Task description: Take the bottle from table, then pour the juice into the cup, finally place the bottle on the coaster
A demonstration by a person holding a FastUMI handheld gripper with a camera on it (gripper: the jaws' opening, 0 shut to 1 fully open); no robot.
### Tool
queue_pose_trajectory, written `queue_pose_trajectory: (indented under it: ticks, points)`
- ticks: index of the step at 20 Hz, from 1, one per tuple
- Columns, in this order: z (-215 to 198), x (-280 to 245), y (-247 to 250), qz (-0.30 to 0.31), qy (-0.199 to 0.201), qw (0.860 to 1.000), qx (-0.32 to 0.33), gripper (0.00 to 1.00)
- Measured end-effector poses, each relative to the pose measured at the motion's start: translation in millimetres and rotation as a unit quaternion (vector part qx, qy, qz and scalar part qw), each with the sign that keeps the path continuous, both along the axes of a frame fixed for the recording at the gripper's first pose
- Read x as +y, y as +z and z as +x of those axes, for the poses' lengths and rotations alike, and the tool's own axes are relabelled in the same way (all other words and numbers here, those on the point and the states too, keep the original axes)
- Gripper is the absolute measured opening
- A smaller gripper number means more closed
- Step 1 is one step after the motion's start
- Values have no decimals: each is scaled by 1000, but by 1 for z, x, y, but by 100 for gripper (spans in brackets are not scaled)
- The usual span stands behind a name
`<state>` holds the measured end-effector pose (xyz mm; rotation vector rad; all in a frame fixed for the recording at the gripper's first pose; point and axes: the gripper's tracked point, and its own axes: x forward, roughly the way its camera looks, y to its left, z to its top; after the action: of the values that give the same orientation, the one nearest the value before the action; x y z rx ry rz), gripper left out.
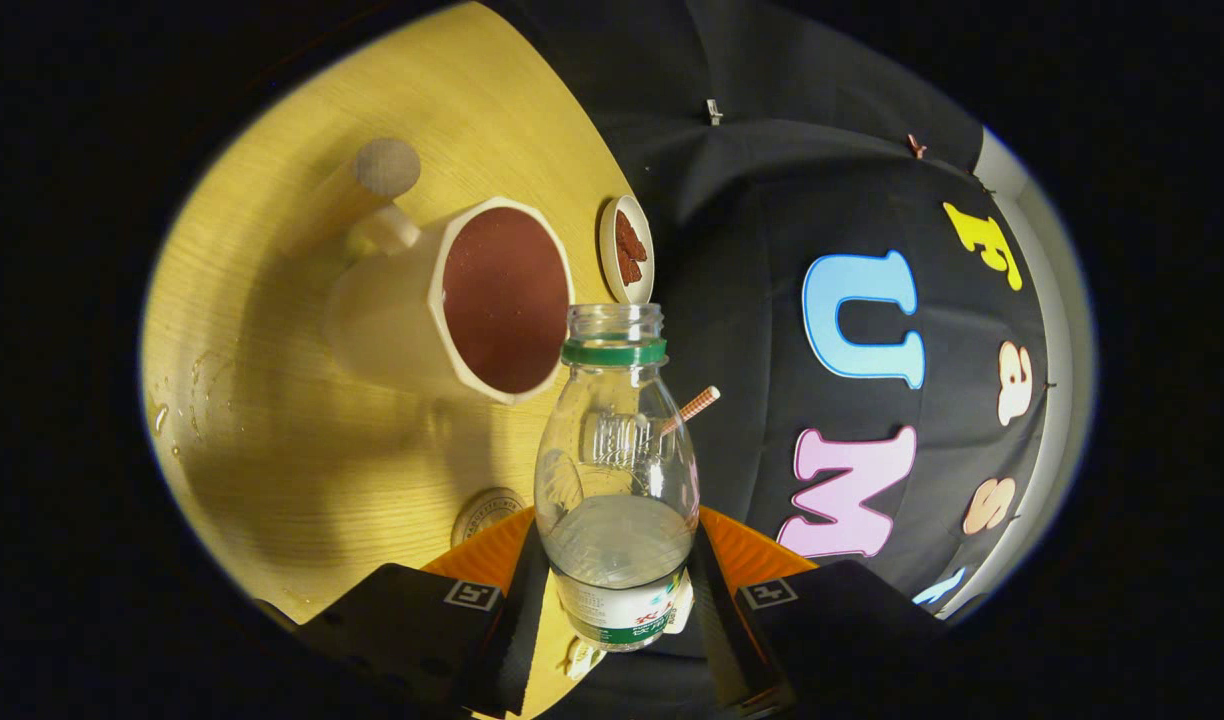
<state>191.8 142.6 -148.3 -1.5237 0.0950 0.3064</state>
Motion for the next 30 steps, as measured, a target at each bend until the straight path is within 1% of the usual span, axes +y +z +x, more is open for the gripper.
queue_pose_trajectory:
  ticks: [14,21,30]
  points:
    - [18,1,10,-81,36,996,-8,71]
    - [17,3,12,-110,53,992,-16,71]
    - [25,3,14,-136,59,989,-23,71]
